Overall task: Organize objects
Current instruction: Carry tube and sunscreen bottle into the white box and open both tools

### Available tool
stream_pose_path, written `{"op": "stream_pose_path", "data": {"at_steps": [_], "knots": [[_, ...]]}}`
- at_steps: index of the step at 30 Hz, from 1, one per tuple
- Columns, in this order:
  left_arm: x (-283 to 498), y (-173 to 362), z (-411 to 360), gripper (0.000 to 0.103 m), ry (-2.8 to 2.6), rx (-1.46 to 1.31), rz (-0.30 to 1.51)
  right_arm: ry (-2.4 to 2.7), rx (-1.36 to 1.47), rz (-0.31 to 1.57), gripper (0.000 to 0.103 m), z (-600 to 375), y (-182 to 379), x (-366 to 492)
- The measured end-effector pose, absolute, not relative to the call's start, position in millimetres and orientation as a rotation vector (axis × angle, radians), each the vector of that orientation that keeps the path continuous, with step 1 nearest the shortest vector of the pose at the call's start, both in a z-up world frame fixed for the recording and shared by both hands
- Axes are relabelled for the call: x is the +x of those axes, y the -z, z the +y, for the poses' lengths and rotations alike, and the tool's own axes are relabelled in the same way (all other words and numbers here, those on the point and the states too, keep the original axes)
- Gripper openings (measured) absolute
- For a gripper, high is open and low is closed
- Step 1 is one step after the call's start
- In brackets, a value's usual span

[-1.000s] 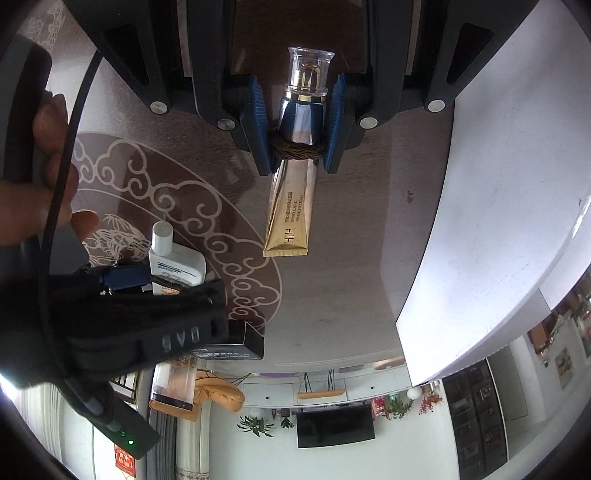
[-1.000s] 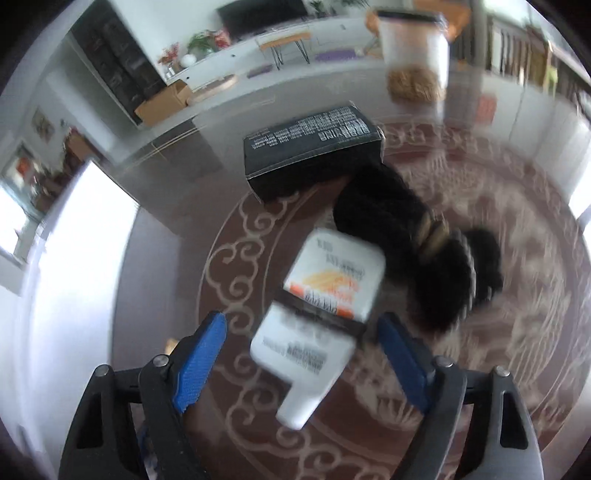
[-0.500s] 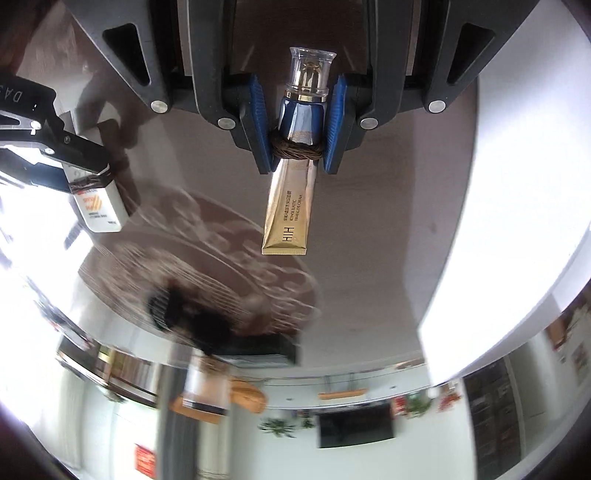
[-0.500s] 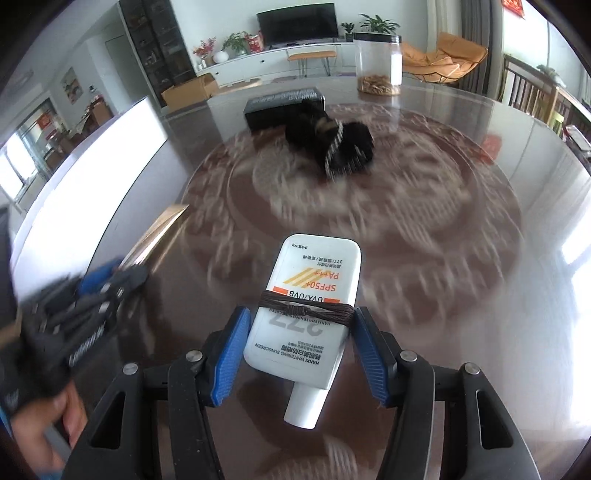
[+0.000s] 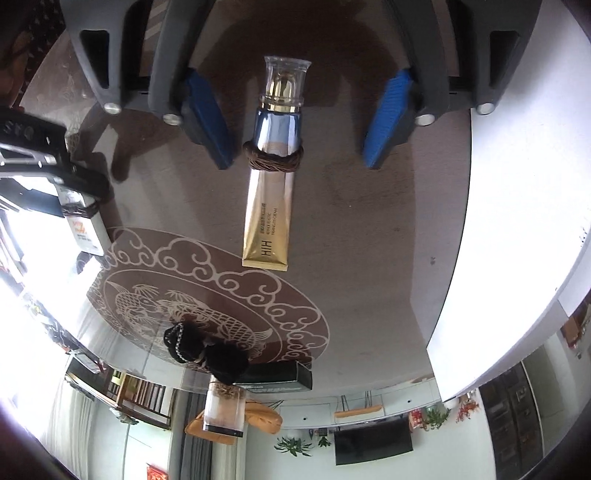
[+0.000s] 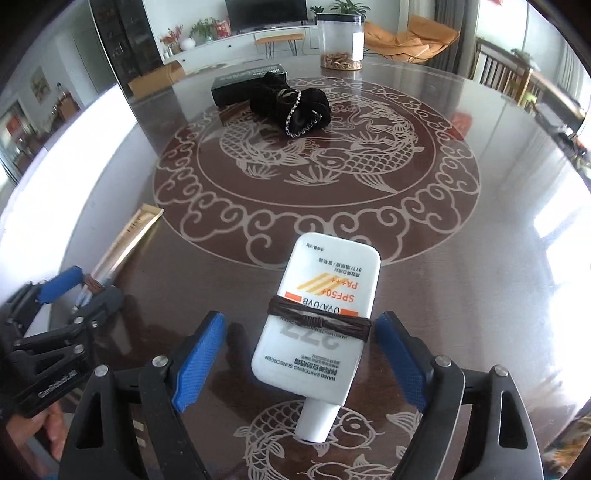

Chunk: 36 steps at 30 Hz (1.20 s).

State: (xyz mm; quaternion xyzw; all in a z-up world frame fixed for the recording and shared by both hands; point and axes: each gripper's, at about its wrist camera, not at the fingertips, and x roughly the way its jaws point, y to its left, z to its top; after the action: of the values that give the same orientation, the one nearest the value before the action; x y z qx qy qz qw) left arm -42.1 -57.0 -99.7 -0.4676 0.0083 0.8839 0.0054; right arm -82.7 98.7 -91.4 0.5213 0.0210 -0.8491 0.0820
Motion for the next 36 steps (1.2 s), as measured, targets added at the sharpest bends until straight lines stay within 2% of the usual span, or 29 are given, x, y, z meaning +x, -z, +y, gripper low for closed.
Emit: {"op": "stream_pose_path", "data": {"at_steps": [1,2,7,12,17,21,25,28,30,32,33,36], "knots": [[-40.7,98.0,-54.6,0.027,-2.761,-1.437,0.042,2.566,1.55,0.08,0.057,100.5,91.0,-80.9],[-39.0,97.7,-52.5,0.028,-2.764,-1.436,0.064,2.59,1.545,0.097,0.055,104.6,90.4,-78.5],[-28.1,89.0,-56.9,0.027,-2.736,-1.359,-0.126,2.54,1.508,-0.122,0.054,133.9,81.1,-65.0],[-6.3,49.9,-63.4,0.027,-2.751,-1.201,-0.241,2.52,1.425,-0.219,0.054,142.2,54.2,-54.3],[24.0,-14.7,-108.5,0.027,-2.815,-1.02,-0.41,2.469,1.273,-0.199,0.054,99.1,7.1,-42.7],[53.6,-52.7,-165.9,0.027,-2.959,-0.939,-0.424,2.364,1.143,-0.162,0.054,41.8,-33.4,-31.8],[77.4,-53.6,-237.5,0.027,-3.113,-1.028,-0.459,2.21,1.011,-0.051,0.054,-42.2,-69.2,-14.7],[89.9,-39.3,-281.4,0.028,-3.18,-1.166,-0.522,2.093,0.95,0.064,0.054,-112.4,-75.5,-2.6],[91.7,-20.3,-310.1,0.031,-3.201,-1.38,-0.562,2.027,0.946,0.137,0.055,-152.9,-65.0,4.1],[93.6,-2.7,-324.9,0.046,-3.195,-1.535,-0.588,1.963,1.013,0.184,0.064,-185.9,-43.6,3.0],[94.5,1.7,-328.4,0.058,-3.195,-1.576,-0.599,1.954,1.036,0.196,0.066,-192.5,-36.4,2.5],[99.2,2.9,-321.0,0.073,-3.252,-1.536,-0.559,1.992,1.032,0.201,0.071,-183.6,-24.1,3.6]]}}
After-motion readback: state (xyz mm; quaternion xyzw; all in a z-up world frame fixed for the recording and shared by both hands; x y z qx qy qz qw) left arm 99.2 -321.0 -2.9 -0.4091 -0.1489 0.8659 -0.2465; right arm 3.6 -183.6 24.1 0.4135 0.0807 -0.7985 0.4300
